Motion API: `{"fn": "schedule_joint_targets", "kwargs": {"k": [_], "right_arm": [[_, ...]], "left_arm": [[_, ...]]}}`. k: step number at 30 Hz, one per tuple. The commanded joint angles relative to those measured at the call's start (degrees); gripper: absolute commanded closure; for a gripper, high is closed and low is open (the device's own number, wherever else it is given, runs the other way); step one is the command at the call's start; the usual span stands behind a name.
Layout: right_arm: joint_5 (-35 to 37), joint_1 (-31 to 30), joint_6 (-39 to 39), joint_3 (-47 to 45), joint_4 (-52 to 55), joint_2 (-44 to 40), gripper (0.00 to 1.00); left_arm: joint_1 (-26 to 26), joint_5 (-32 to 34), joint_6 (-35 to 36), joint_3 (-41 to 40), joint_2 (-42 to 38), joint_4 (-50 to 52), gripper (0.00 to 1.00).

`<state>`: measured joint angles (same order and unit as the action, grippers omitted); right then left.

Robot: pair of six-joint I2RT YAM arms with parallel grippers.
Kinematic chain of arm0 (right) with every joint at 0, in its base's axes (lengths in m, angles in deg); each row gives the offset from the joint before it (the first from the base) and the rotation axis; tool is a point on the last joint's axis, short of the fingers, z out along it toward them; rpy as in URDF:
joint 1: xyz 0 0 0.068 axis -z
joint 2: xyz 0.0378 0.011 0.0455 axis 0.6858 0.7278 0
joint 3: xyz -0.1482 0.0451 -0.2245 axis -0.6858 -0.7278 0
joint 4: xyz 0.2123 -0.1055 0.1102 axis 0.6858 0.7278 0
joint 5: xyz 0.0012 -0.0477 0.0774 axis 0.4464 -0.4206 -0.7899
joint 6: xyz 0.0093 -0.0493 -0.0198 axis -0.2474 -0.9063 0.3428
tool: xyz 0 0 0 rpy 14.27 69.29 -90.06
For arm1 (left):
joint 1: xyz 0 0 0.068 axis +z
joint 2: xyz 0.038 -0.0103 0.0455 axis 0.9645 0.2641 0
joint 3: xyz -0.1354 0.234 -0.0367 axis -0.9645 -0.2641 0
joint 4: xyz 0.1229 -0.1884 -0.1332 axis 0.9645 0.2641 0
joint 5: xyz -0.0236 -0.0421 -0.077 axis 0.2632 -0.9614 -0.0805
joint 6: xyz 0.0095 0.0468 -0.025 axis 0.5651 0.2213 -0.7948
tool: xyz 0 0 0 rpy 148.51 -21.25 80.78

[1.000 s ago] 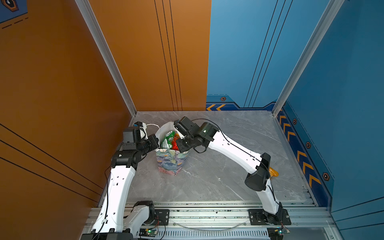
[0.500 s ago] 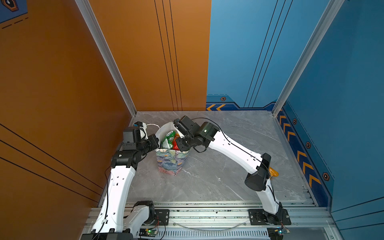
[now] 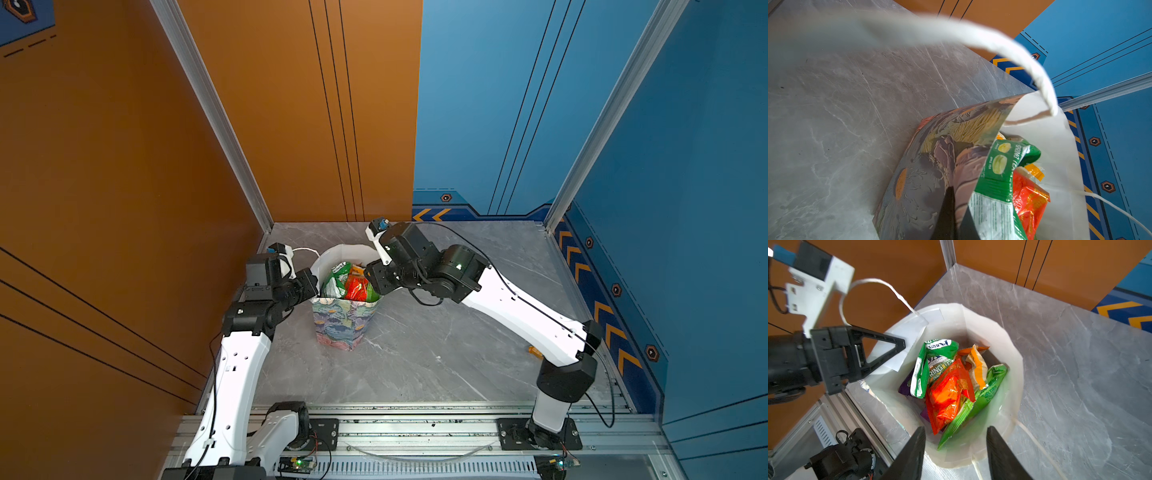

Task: Place the snacks into the paper bag
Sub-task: Place the snack in the paper bag, then rotate the snack at the middle-right of the table.

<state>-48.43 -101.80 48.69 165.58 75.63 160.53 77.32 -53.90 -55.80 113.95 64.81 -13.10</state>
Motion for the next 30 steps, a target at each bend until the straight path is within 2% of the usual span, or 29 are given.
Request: {"fn": "schedule_joint_targets", "kwargs": {"k": [1, 11, 14, 18, 24, 30], "right_arm": [[4.7, 0.7, 0.2, -4.2, -4.8, -4.0, 0.48], [8.1, 9.7, 3.7, -22.5, -8.7, -19.3, 0.45], [6.0, 14.8, 6.1, -29.0, -9.5, -24.1, 0.45], [-1.2, 22.8, 7.4, -36.7, -10.2, -29.0, 0.43], [1.5, 29.6, 8.6, -45.3, -6.8, -33.2, 0.42], [0.0, 39.5, 13.0, -55.8, -6.0, -37.6, 0.38]], "left_arm": [[0.4, -2.6, 0.6, -0.2, -1.2, -3.7, 0.95], [0.6, -2.6, 0.5, -0.2, -1.0, -3.7, 0.95], [0.7, -2.5, 0.5, -0.2, -0.9, -3.7, 0.95], [0.7, -2.5, 0.5, -0.2, -0.9, -3.7, 0.95], [0.9, -2.2, 0.7, -0.2, -1.3, -3.7, 0.95], [0.9, -2.5, 0.6, -0.2, -1.3, -3.7, 0.95]]}}
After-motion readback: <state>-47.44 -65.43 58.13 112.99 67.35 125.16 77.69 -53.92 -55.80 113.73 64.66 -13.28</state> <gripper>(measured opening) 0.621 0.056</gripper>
